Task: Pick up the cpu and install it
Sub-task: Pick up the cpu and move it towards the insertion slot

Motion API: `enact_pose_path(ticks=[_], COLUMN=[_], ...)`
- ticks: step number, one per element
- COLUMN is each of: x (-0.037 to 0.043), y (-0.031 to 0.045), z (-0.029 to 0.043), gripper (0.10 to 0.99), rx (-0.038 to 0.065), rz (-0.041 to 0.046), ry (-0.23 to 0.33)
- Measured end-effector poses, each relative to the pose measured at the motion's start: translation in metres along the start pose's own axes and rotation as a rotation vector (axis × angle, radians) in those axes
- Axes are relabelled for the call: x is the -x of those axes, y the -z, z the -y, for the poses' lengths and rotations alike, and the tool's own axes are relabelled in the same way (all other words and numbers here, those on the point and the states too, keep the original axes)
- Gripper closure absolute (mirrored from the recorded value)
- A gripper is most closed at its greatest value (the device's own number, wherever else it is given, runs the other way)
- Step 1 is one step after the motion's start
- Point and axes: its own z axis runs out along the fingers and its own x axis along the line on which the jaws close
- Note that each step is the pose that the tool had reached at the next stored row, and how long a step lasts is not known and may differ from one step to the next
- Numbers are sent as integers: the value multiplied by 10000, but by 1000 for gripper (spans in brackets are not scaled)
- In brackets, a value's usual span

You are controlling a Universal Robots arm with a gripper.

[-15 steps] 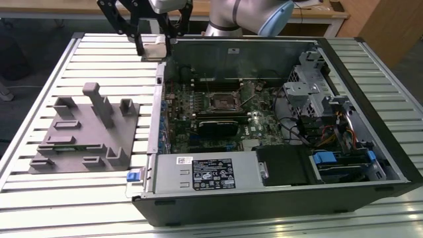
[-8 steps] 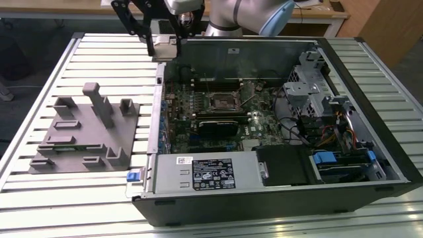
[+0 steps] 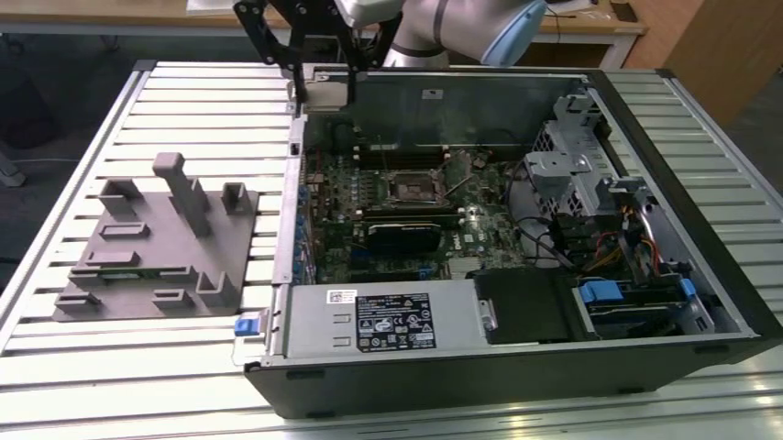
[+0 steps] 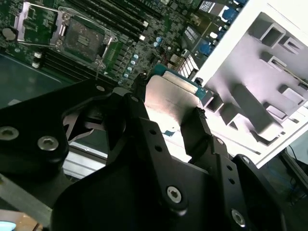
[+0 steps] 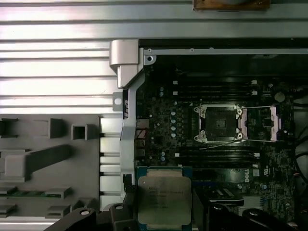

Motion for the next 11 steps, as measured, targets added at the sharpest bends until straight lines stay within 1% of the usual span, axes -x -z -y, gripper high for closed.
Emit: enact_pose_path(ticks=[6,11], x=[112,229], y=[-12,-20], z=[-22,-36], gripper=[545,545], rx=[0,0], rz=[1,2], ry=[0,-1])
